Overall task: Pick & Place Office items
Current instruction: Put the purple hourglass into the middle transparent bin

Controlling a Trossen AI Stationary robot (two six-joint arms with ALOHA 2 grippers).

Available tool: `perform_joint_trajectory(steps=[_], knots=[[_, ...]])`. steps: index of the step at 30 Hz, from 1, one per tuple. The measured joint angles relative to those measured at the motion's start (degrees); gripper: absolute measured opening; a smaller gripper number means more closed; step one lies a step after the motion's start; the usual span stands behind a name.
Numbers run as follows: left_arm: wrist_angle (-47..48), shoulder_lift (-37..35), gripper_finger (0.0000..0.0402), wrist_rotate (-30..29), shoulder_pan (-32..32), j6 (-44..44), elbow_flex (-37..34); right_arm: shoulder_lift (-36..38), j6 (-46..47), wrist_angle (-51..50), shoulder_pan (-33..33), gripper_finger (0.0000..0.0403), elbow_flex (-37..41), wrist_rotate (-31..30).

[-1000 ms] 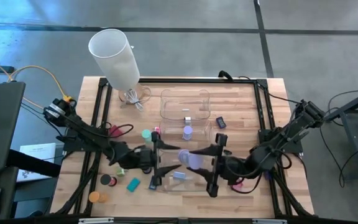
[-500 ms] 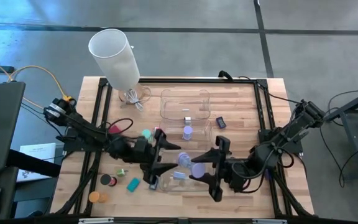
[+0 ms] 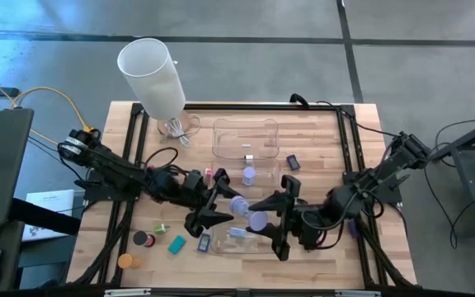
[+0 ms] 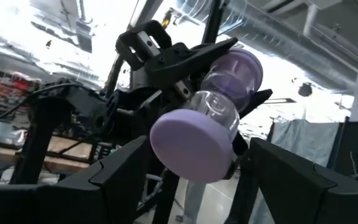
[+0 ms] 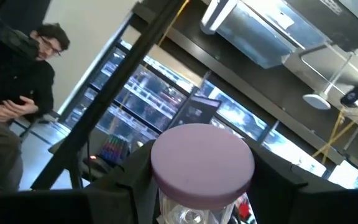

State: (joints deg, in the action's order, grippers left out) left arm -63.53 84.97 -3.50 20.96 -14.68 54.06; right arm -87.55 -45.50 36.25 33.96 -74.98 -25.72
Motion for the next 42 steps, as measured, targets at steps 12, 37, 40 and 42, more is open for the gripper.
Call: perform_joint_trajectory(steps=[12,37,40,42], knots=[[-1.05,0.00,0.0271,7.21,-3.13,0.02,0.00,0.02,0.22,-0.08,-2.25,0.0183,-0.01,7.80],[-1.91,-0.03,0.0196,8.06,-3.04,1.77,0.03,0.02,4.34,-4.26,-6.27,0.0183,0.00,9.52],[-1.84,-0.06,0.0185,9.71,-3.01,1.71,0.09,0.00,4.31,-4.51,-6.25,0.0183,0.00,9.44],[-1.85,-0.06,0.0184,10.00,-3.03,1.55,0.09,0.00,4.22,-4.46,-6.27,0.0183,0.00,9.35]])
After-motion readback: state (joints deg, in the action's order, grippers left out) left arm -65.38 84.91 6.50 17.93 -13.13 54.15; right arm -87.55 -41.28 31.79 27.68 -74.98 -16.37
